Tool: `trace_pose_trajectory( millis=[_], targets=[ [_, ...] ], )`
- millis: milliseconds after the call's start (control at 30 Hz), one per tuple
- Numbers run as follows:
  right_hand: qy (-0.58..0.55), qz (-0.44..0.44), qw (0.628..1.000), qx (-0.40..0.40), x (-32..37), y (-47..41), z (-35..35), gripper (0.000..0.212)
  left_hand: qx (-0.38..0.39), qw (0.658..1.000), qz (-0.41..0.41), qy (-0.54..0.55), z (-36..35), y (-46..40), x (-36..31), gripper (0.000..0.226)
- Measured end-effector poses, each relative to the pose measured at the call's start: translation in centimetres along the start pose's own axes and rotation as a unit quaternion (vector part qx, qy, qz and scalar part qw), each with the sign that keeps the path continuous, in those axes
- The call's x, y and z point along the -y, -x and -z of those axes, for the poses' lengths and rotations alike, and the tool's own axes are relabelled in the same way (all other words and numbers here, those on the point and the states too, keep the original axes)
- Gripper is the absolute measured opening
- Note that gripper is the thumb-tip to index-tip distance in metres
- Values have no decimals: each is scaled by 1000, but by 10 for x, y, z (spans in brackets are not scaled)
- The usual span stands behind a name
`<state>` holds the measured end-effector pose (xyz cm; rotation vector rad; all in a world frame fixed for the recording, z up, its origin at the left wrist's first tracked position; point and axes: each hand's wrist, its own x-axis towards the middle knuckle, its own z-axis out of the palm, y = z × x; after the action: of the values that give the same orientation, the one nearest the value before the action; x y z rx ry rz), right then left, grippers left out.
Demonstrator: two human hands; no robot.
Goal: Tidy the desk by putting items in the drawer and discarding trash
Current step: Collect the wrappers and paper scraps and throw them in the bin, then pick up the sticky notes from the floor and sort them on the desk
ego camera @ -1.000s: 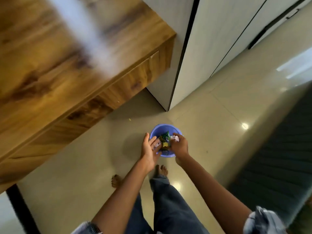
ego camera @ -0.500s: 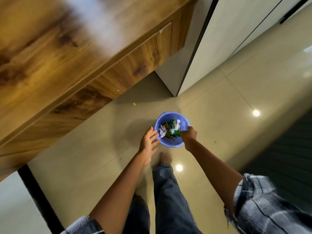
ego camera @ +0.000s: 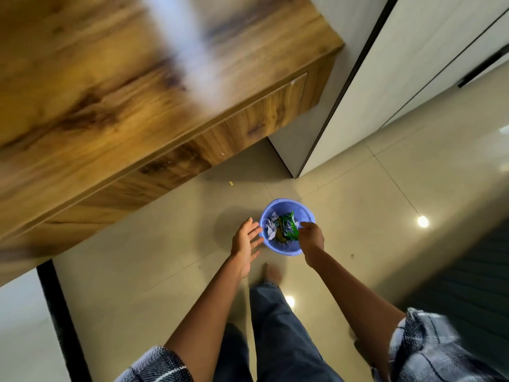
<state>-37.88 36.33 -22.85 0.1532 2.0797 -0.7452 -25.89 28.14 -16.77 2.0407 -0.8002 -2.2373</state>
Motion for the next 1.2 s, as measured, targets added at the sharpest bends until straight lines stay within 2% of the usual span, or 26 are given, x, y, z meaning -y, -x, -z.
trace_pose_trajectory(
  millis=[233, 333, 467, 600, 700, 833, 933, 1033, 1100, 1167, 1200],
  targets=[
    [71, 78, 994, 28, 8, 44, -9, 25, -1, 996, -33, 80, 41, 39, 10, 43],
    [103, 106, 988, 36, 5, 67, -16, 27, -10, 991, -52, 122, 64, 57, 21, 39],
    [122, 159, 973, 114, -10, 102, -29, 11, -29, 973, -79, 213, 109, 84, 53, 34],
    [189, 216, 944, 164, -40, 139, -46, 14, -70, 942, -104, 312, 156, 109, 113, 44],
    [266, 277, 900, 207, -67, 168, -55, 13, -99, 905, -111, 398, 181, 133, 169, 46],
    [383, 358, 812, 256, -105, 212, -63, 16, -120, 847, -126, 503, 196, 171, 252, 44],
    [472, 428, 721, 273, -137, 237, -79, 20, -175, 800, -125, 561, 204, 191, 318, 37],
    [558, 454, 629, 295, -160, 268, -98, 21, -228, 747, -118, 614, 209, 207, 370, 33],
    [564, 456, 604, 330, -179, 288, -115, 18, -255, 705, -113, 652, 211, 214, 400, 31],
    [565, 448, 595, 356, -196, 300, -134, 20, -274, 669, -107, 683, 212, 221, 421, 30],
    [579, 451, 572, 367, -203, 306, -144, 20, -284, 647, -103, 700, 212, 223, 431, 28]
  ],
)
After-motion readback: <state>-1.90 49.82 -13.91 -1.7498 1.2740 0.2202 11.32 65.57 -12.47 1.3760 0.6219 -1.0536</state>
